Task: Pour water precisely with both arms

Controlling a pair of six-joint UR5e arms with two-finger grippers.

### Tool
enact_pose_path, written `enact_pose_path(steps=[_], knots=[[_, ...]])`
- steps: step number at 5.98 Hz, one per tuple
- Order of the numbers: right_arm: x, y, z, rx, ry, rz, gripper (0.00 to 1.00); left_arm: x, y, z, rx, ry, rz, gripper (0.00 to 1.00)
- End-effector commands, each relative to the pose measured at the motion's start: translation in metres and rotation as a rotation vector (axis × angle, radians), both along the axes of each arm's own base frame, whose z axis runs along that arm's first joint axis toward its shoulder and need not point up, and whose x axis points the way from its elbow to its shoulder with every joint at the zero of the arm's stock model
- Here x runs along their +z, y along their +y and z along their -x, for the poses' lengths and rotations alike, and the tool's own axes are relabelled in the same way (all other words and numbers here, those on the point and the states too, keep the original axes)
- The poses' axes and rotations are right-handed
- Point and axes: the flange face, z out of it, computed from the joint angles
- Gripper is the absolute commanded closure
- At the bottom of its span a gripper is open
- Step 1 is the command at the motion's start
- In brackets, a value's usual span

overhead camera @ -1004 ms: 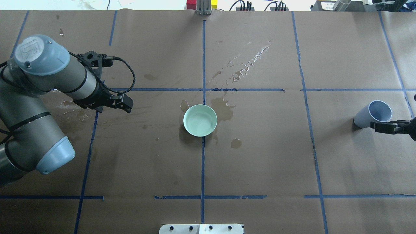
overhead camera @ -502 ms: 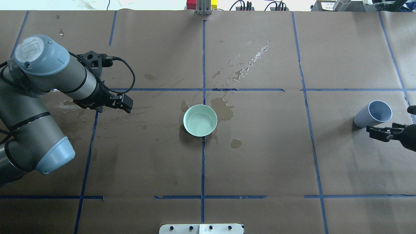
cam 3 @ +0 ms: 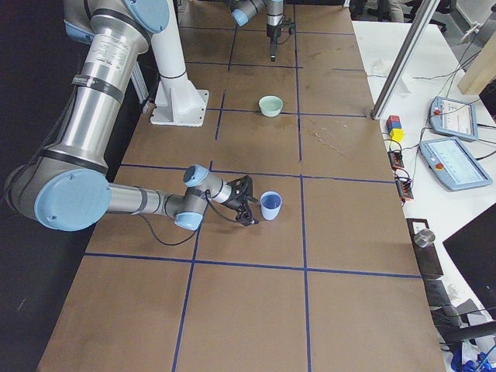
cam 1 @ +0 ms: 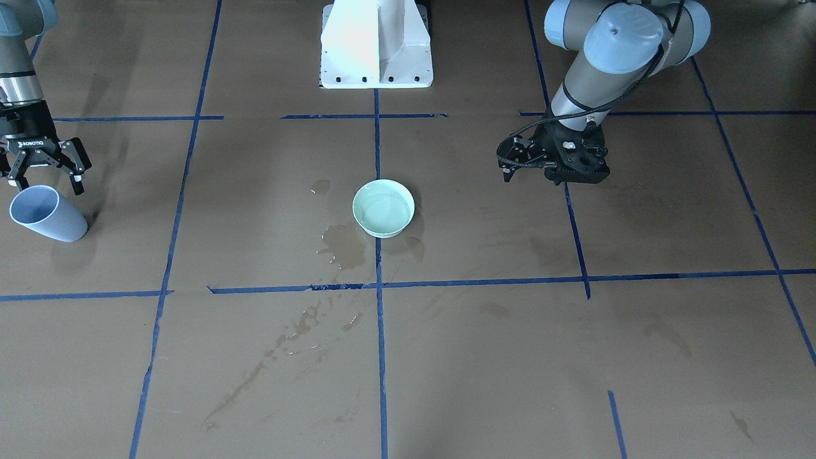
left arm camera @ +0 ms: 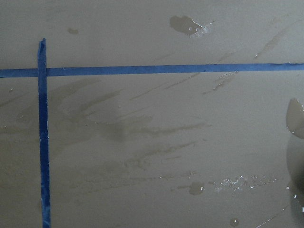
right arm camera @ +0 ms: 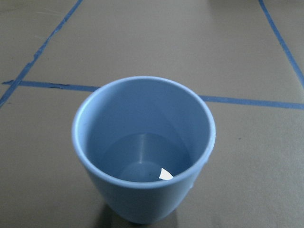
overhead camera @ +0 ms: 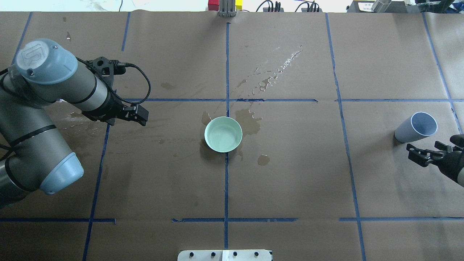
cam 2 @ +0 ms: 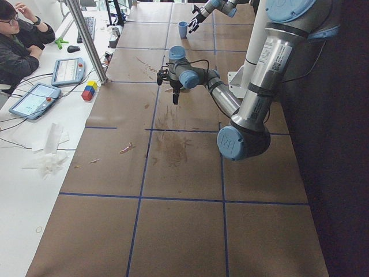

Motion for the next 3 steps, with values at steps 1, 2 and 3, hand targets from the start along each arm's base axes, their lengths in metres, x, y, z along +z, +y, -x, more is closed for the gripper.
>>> enact_pose_path(steps=[1,2,3], knots=[[0.0111,-0.0018,0.0095,0.077,-0.025,-0.055,0.01,-0.0010,0.0000,0.0006,-0.001,0.002,-0.001,0.00],[0.0079,-0.0041,0.0151,0.089,-0.028,-0.069,0.01,-0.0009,-0.0001,0.0006,-0.001,0.001,0.000,0.00],[0.0051,-0.0057,0.0185,0.094,-0.034,-0.075,0.00,-0.0009,0.0001,0.0006,0.000,0.002,0.000,0.00]])
